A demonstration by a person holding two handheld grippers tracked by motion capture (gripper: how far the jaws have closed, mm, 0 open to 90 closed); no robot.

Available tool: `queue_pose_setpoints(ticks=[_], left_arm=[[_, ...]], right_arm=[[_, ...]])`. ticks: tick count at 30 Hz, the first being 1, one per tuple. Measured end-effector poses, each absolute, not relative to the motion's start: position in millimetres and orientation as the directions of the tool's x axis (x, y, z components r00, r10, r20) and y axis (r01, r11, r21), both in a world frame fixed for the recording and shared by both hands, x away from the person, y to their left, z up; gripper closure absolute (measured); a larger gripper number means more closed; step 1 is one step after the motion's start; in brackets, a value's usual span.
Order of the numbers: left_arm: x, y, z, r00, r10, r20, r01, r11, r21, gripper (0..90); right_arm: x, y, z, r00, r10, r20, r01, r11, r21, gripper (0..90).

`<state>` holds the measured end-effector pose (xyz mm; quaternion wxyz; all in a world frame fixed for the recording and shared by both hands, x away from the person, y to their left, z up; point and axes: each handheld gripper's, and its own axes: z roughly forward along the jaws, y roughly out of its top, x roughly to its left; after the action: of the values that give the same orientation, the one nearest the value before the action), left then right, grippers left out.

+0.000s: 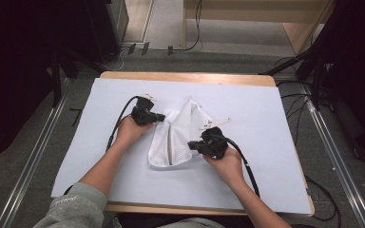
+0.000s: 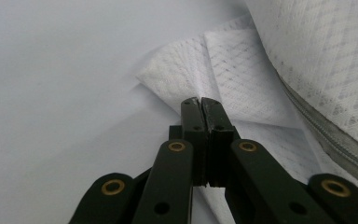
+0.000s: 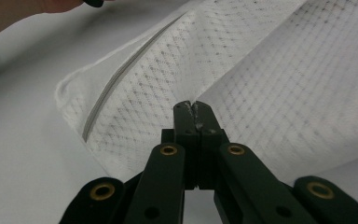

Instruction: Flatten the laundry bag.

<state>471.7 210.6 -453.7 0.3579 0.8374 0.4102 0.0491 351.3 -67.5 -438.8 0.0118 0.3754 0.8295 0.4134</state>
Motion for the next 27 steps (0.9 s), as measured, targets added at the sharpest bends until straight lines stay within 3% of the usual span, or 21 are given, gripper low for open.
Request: queue_pose_setpoints(ticks=[11,27], left_arm=[[468.5,243.1,-430.2,0.580,0.787,-0.209,0.627,-0.269,0.731,90.0],[452.3,295.0,-424.2,0.475,0.841,-0.257,0.660,-0.147,0.737,90.0]], right_arm=[[355.9,-90.8,-422.5,-0.690,0.670,0.272,0.607,0.333,0.721,90.0],[333.7,-122.6,-416.3,-0.667,0.691,0.279,0.627,0.318,0.712,90.0]])
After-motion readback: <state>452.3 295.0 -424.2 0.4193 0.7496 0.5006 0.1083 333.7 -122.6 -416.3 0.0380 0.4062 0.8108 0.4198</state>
